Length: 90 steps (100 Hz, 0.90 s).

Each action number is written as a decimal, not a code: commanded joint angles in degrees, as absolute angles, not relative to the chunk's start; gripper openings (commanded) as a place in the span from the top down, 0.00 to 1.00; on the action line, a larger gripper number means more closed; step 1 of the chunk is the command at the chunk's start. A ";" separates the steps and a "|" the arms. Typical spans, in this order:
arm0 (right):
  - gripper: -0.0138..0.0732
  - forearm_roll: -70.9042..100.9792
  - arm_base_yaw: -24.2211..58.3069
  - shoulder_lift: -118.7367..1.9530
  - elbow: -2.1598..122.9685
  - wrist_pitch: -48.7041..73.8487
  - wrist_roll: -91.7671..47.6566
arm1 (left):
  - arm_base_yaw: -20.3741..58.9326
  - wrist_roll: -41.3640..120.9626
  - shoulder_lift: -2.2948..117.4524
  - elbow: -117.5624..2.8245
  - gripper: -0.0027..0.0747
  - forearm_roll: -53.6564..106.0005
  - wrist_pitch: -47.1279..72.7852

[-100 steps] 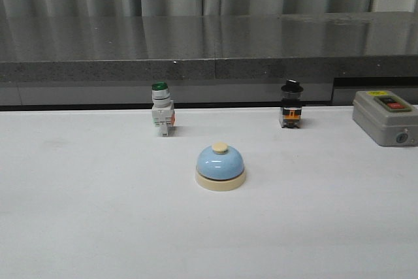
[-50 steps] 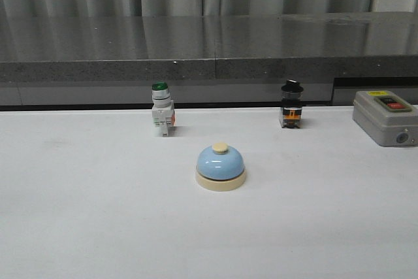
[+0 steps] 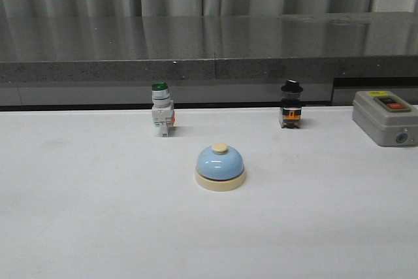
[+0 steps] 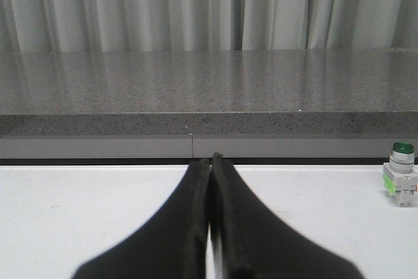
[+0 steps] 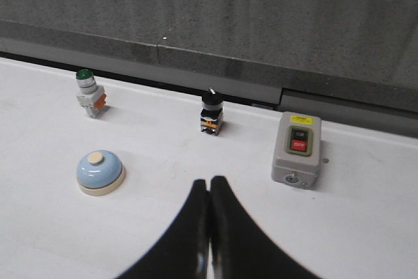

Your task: Place and press bell with both arms

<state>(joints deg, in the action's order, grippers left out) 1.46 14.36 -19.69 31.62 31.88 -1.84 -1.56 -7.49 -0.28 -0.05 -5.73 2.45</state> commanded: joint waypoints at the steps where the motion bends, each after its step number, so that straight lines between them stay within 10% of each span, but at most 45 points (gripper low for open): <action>1: 0.91 -1.64 14.00 -18.87 32.44 27.62 -1.77 | -1.17 -8.06 -1.98 2.44 0.99 -5.70 -2.18; 90: 0.91 3.51 3.12 1.46 -0.70 -1.06 -1.77 | -1.17 -8.06 -1.98 2.44 0.99 -5.70 -2.06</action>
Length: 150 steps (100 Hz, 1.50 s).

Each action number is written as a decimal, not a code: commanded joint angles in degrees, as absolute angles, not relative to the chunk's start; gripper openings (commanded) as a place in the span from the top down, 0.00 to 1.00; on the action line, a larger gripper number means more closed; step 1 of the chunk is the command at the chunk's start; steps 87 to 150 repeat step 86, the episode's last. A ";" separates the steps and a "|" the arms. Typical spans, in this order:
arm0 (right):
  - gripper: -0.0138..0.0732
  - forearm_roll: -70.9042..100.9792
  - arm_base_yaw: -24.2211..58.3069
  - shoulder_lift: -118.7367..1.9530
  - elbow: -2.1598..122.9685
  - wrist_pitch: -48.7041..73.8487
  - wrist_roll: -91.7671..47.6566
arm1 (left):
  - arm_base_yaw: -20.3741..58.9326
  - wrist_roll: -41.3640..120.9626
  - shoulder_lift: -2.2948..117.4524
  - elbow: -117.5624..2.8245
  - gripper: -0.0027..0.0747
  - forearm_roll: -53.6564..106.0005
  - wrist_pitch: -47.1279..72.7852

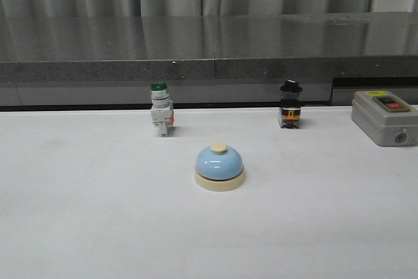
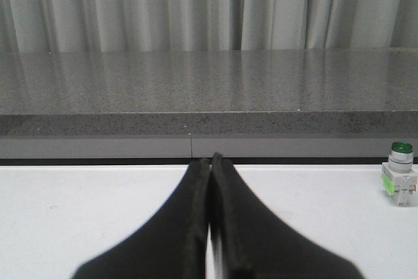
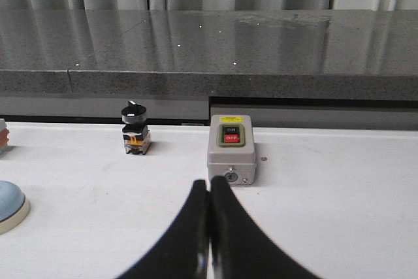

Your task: Place and press bell with both arms

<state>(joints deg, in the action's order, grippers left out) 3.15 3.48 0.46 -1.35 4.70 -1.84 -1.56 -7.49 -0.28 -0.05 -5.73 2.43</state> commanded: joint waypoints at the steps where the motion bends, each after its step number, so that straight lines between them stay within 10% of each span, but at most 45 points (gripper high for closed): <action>1: 0.91 3.43 3.12 1.46 -0.70 -1.13 -1.77 | -1.17 -8.06 -1.98 2.44 0.99 -5.70 -2.06; 150: 0.91 2.49 3.07 1.46 -0.70 -0.96 -1.77 | -1.17 -8.06 -1.98 2.44 0.99 -5.70 -2.06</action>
